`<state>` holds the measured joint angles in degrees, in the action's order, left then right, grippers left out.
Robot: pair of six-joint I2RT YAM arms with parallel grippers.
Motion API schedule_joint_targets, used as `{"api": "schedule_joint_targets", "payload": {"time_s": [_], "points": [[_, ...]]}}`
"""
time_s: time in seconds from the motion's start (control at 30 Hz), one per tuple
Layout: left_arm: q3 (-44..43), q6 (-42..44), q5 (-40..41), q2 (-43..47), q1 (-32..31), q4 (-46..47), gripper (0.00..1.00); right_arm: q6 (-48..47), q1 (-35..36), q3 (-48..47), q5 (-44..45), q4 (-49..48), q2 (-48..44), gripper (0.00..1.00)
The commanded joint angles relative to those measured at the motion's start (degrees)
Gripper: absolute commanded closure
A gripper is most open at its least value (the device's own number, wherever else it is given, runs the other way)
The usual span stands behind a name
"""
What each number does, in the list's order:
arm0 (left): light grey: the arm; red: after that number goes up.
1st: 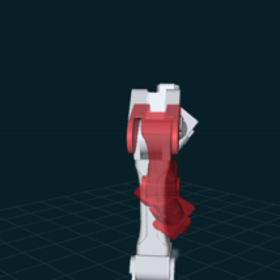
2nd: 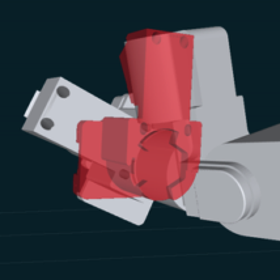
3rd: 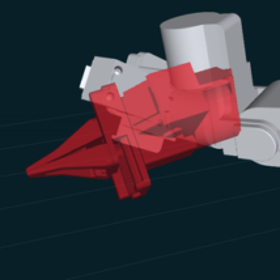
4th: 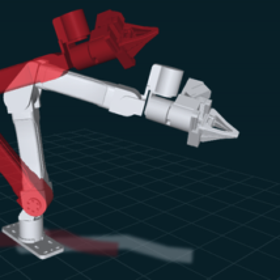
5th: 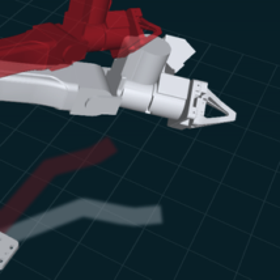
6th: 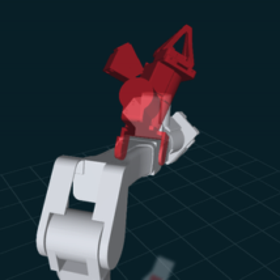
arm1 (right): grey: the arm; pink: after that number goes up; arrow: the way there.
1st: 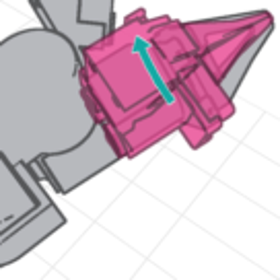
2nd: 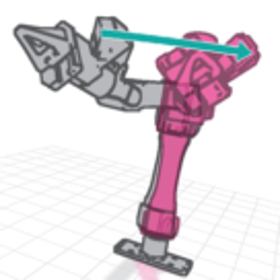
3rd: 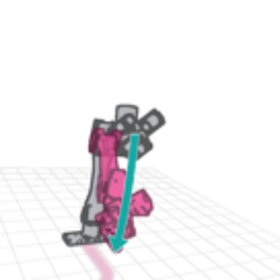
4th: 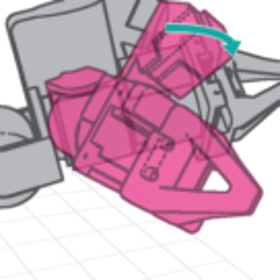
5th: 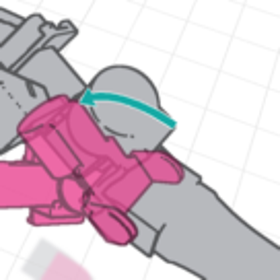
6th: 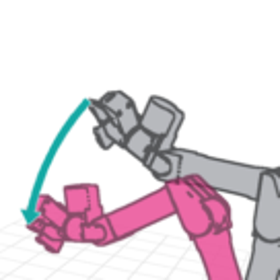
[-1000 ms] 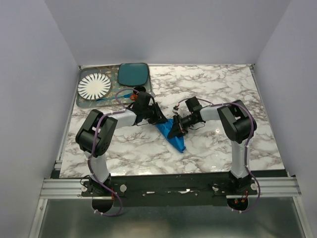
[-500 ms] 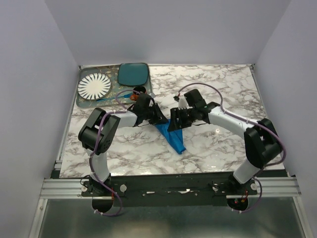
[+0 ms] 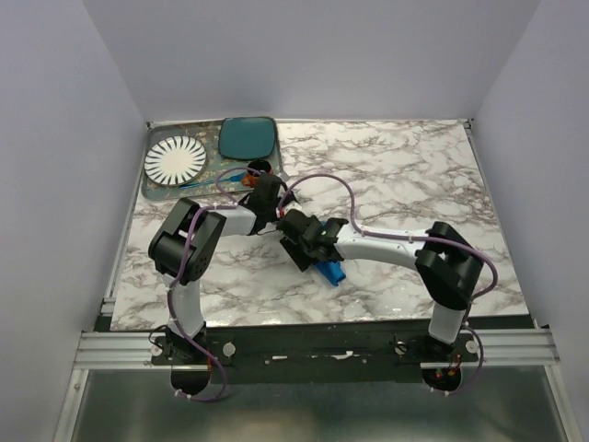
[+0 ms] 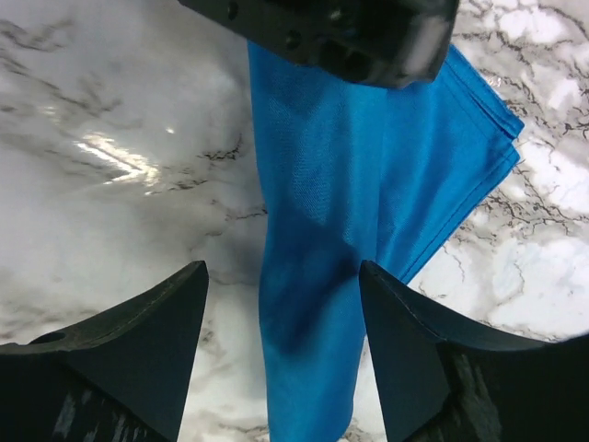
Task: Fold the napkin, place the utensils inside, and roll it up
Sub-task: Roll the napkin with the utensil
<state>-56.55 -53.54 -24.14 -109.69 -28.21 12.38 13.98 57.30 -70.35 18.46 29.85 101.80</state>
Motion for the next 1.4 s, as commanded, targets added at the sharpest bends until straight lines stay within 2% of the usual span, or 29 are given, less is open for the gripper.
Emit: {"api": "schedule_joint_targets", "payload": {"time_s": [0.0, 0.17, 0.27, 0.3, 0.4, 0.5, 0.63, 0.67, 0.8, 0.9, 1.03, 1.17, 1.37], "points": [[1.0, 1.2, 1.6, -3.0, 0.1, -5.4, 0.72, -1.1, 1.6, -1.3, 9.8, 1.7, 5.5, 0.25], [0.9, 1.5, 1.2, -2.5, 0.2, -5.9, 0.73, -1.9, 1.3, -0.5, 9.9, 0.4, 7.1, 0.28], [0.0, 2.5, 1.6, -1.8, 0.2, -7.3, 0.73, -1.8, 0.3, 0.4, 8.0, -0.5, 7.7, 0.4], [-0.2, 2.8, 1.6, -1.7, 0.3, -7.8, 0.73, -2.0, 0.0, 0.8, 7.6, -1.2, 7.8, 0.48], [-1.6, 4.3, 2.1, -0.3, 0.3, -10.1, 0.72, -1.8, -1.7, 2.1, 4.4, -2.2, 7.3, 0.62], [-4.4, 7.3, 4.0, 2.0, 0.7, -14.5, 0.68, -2.3, -4.1, 4.6, -2.0, -4.9, 4.9, 0.68], [-9.2, 11.2, 6.8, 5.7, 1.5, -19.6, 0.59, -3.0, -7.7, 7.3, -16.1, -8.1, 2.3, 0.72], [-9.9, 11.6, 7.0, 6.3, 1.8, -21.1, 0.58, -2.9, -9.8, 7.4, -23.2, -8.3, 2.3, 0.72], [-12.0, 11.8, 6.4, 9.3, 3.3, -22.9, 0.49, -1.8, -14.4, 8.4, -35.9, -9.5, 2.6, 0.74], [-11.3, 10.7, 4.3, 10.5, 4.4, -22.1, 0.49, -1.3, -17.7, 7.9, -44.3, -9.0, 4.0, 0.74], [-8.0, 7.1, 1.0, 10.7, 4.4, -19.0, 0.5, 0.2, -22.7, 6.7, -56.0, -9.1, 7.5, 0.73], [-6.0, 4.5, -2.7, 8.8, 3.4, -13.0, 0.57, 1.3, -27.4, 5.7, -71.8, -9.8, 14.6, 0.73], [-3.8, 2.0, -3.9, 5.5, 1.2, -8.4, 0.65, 3.2, -29.9, 6.4, -75.3, -13.1, 17.5, 0.73]]}}
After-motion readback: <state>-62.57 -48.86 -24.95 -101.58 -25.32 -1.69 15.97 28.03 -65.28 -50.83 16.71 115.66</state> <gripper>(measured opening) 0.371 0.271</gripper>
